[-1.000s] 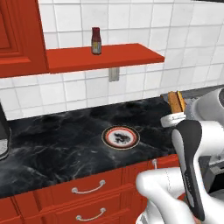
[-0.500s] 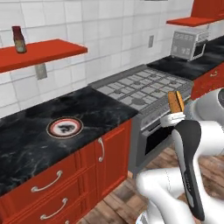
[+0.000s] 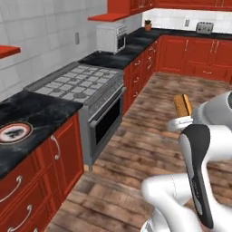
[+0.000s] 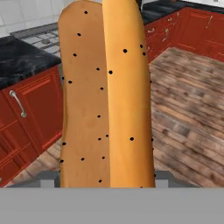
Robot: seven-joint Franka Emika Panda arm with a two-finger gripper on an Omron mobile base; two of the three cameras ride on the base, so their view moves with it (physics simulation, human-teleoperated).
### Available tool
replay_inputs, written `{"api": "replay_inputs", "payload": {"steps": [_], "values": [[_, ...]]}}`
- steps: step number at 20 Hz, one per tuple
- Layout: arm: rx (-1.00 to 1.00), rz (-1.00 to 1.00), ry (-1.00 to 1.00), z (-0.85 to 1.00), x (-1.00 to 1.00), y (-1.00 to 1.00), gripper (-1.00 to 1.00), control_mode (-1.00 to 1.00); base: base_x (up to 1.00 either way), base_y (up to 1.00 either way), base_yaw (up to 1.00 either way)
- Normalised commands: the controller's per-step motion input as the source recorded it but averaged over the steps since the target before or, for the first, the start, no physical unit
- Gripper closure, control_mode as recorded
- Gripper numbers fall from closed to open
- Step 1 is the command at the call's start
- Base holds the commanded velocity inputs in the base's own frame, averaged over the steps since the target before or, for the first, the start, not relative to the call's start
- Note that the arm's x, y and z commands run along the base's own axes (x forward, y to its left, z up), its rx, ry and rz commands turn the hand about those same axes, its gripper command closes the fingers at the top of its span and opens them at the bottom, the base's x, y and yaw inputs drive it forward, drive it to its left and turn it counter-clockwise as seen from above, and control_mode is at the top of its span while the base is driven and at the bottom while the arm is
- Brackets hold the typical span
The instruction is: Move the hot dog bun to the plate on the dining table and place the condiment next to that plate. Then navigate to the fridge and take the sausage and place it on the plate as well.
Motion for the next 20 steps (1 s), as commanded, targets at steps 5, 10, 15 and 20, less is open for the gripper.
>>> {"api": "replay_inputs", "payload": {"steps": [5, 10, 15, 20], "values": [[0.0, 0.0, 0.0, 0.0, 0.0, 0.0, 1.0, 1.0, -1.0, -0.01, -0.5], [0.0, 0.0, 0.0, 0.0, 0.0, 0.0, 1.0, 1.0, -1.0, 0.0, -0.44], [0.0, 0.0, 0.0, 0.0, 0.0, 0.0, 1.0, 1.0, -1.0, -0.25, -0.42], [0.0, 0.0, 0.0, 0.0, 0.0, 0.0, 1.0, 1.0, -1.0, -0.51, -0.39]]}}
